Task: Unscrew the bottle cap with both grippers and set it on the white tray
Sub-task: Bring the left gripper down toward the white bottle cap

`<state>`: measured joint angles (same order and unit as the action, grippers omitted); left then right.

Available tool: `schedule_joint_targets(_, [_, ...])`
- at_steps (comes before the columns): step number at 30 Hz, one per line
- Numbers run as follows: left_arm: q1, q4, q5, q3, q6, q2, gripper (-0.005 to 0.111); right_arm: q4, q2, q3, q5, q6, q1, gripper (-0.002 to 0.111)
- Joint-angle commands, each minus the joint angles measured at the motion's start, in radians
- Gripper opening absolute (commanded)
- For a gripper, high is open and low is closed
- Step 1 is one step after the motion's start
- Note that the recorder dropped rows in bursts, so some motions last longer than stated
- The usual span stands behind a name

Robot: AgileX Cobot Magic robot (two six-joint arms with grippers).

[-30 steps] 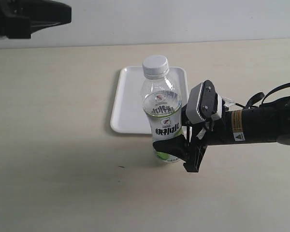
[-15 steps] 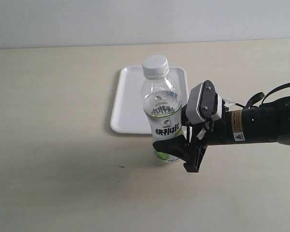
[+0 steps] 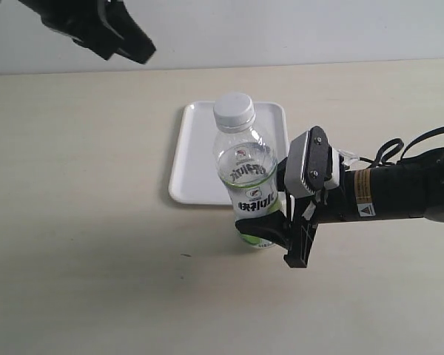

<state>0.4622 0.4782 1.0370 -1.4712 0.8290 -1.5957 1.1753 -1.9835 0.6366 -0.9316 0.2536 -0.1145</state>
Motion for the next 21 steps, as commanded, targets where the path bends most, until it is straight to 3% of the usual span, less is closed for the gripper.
schedule_joint_targets(1, [0.077,0.057,-0.003,-0.017,0.007,-0.011,0.001,-0.005,0.012,0.008,-0.036,-0.009,-0.002,0.000])
schedule_joint_targets(4, [0.118,0.041,-0.041,-0.017,0.026,-0.011,0.010,-0.005,0.012,0.008,-0.038,-0.008,-0.002,0.000])
schedule_joint_targets(10, [0.164,0.042,-0.136,-0.017,0.028,-0.028,0.046,-0.005,0.012,0.008,-0.042,-0.008,-0.002,0.000])
schedule_joint_targets(13, [0.165,0.050,-0.161,-0.017,0.028,-0.028,0.057,-0.013,0.012,0.008,-0.042,-0.008,-0.002,0.000])
schedule_joint_targets(21, [0.165,0.033,-0.076,-0.017,-0.019,-0.034,0.059,-0.014,0.012,0.008,-0.042,-0.008,-0.002,0.000])
